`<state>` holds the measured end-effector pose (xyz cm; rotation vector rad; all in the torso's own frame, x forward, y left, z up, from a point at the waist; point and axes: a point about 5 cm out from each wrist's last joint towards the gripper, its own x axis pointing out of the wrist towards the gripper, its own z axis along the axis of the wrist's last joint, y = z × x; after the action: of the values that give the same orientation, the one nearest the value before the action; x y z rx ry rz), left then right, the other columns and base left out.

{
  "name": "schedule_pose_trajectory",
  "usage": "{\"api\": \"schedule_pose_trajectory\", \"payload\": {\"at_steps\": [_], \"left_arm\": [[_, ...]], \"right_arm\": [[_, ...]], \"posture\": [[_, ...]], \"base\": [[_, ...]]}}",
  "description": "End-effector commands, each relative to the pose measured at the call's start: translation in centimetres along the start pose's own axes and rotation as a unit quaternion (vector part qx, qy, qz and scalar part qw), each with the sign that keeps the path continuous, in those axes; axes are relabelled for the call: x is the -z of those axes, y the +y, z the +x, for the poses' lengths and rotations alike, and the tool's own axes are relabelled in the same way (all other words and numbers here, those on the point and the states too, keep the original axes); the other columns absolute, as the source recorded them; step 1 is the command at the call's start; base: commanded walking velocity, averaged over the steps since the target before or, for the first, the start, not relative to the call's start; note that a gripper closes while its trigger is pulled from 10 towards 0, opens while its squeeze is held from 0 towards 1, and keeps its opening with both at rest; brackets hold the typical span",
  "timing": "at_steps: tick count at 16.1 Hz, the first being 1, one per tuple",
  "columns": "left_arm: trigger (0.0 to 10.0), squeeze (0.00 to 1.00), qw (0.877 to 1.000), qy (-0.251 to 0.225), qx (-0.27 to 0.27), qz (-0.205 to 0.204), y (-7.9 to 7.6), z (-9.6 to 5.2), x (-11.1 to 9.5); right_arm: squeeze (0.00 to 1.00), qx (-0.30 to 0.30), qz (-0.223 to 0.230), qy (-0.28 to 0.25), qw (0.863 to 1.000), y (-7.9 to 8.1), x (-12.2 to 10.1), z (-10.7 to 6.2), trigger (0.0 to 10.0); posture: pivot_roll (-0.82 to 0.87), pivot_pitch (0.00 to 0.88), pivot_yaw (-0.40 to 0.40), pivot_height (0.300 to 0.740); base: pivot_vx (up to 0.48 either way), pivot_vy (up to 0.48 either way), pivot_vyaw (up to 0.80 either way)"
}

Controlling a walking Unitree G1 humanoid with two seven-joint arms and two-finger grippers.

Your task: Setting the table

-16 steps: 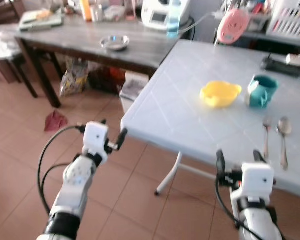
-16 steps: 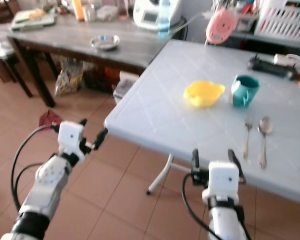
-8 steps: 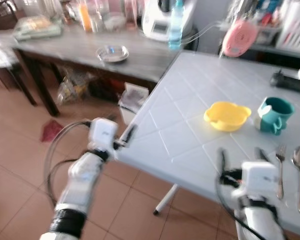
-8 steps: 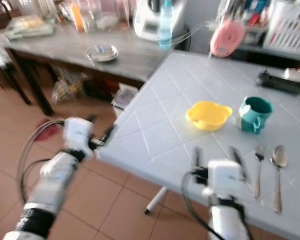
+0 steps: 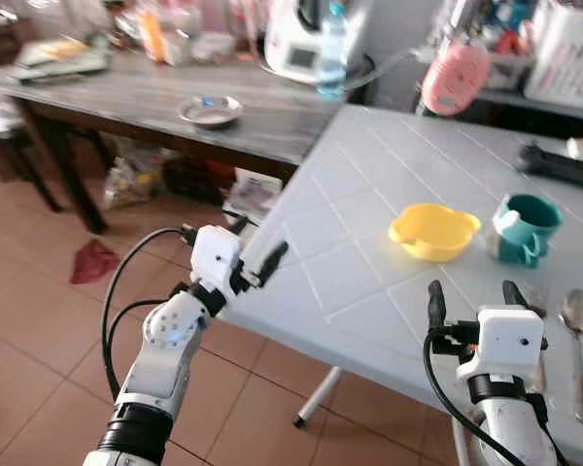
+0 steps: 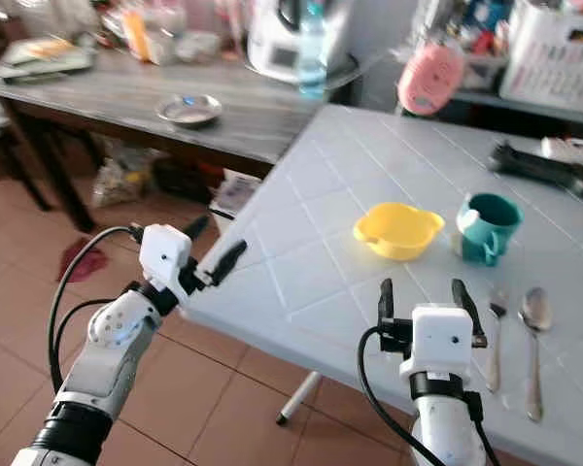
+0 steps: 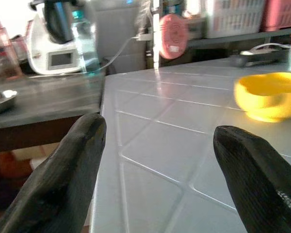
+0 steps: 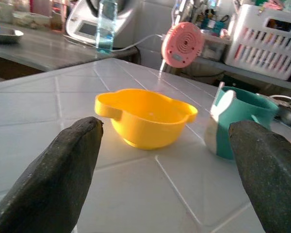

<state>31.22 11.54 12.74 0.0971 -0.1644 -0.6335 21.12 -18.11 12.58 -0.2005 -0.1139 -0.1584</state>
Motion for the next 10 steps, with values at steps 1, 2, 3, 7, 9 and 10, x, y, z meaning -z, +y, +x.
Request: {"api": "schedule_pose_trajectory", "payload": {"at_steps": [1,2,3,7,9,10], "left_arm": [[10.0,0.00,0.999,0.010,0.029,-0.011,-0.3,0.4,0.1],[10.0,0.00,1.000,0.016,0.019,-0.018,0.2,0.7,0.1],[10.0,0.00,0.999,0.018,0.019,-0.019,0.3,0.8,0.1],[10.0,0.00,0.999,0.024,0.011,-0.045,0.3,0.8,0.3],[10.0,0.00,0.998,0.028,-0.001,-0.052,0.4,0.9,0.5],[10.0,0.00,0.998,0.032,-0.012,-0.052,0.7,1.0,0.5]], "right_arm": [[0.00,0.009,0.000,-0.007,1.000,-0.4,-0.5,0.4,10.0],[0.00,0.008,-0.003,-0.011,1.000,-0.6,-0.7,0.7,10.0],[0.00,0.011,-0.006,-0.011,1.000,-0.8,-0.7,0.8,10.0],[0.00,0.024,-0.008,-0.005,1.000,-1.4,-0.4,0.8,10.0],[0.00,0.028,-0.006,-0.001,1.000,-1.4,-0.3,0.7,10.0],[0.00,0.028,-0.007,0.000,1.000,-1.4,-0.3,0.8,10.0]], "posture": [[0.02,0.054,0.011,0.740],[0.01,0.055,0.014,0.740],[0.01,0.056,0.016,0.740],[0.01,0.060,0.020,0.740],[0.01,0.063,0.019,0.740],[0.01,0.064,0.019,0.740]], "base": [[0.000,0.000,0.00],[0.000,0.000,0.00],[0.000,0.000,0.00],[0.000,0.000,0.00],[0.000,0.000,0.00],[0.000,0.000,-0.80]]}}
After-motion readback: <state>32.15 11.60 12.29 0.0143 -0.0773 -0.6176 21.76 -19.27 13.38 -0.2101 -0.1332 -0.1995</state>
